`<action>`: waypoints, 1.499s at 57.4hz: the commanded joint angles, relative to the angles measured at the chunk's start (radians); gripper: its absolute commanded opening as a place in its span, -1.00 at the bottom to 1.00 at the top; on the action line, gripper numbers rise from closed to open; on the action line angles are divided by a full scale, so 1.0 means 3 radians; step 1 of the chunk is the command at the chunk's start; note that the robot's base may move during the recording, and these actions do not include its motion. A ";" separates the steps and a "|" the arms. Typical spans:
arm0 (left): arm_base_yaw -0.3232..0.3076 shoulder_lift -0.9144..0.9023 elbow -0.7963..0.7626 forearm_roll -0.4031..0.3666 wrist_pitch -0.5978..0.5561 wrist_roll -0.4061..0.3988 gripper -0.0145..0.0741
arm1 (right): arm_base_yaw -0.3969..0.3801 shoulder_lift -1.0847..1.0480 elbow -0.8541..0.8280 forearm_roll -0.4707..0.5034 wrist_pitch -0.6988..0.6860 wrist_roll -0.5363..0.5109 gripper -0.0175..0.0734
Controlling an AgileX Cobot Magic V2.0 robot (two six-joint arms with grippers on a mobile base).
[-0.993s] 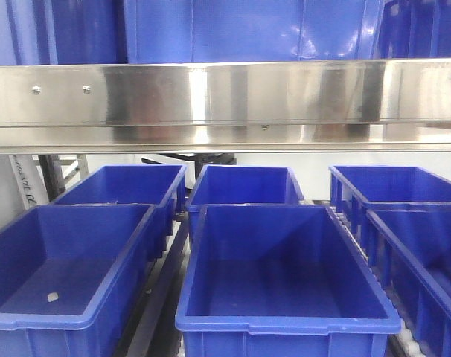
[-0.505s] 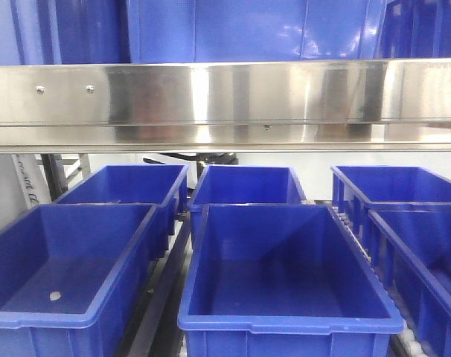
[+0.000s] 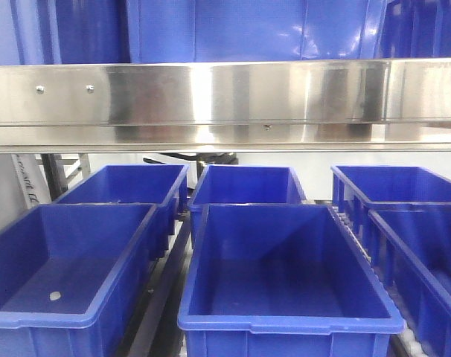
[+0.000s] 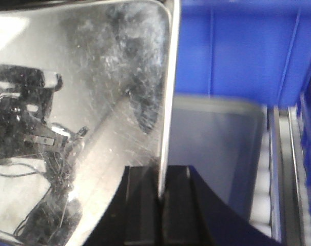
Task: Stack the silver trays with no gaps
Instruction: 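Lower the held silver tray onto the grey tray in the bin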
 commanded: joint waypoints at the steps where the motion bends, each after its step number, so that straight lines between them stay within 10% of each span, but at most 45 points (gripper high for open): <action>1: -0.0013 0.0160 -0.0008 0.0004 -0.0179 0.0034 -0.72 | 0.0003 0.0157 -0.0025 -0.0007 -0.0185 -0.0038 -0.79; 36: -0.0013 0.0616 -0.0008 0.0325 -0.0756 0.0034 -0.72 | 0.0003 0.0812 -0.0025 -0.0007 -0.0651 -0.0038 -0.78; 53: -0.0013 0.0726 -0.0008 0.0369 -0.0764 0.0034 -0.70 | 0.0003 0.0831 -0.0025 -0.0007 -0.0729 -0.0038 -0.22; 86: -0.0013 0.0729 -0.0008 0.0441 -0.0931 0.0034 -0.21 | 0.0003 0.0831 -0.0025 -0.0014 -0.0794 -0.0038 -0.24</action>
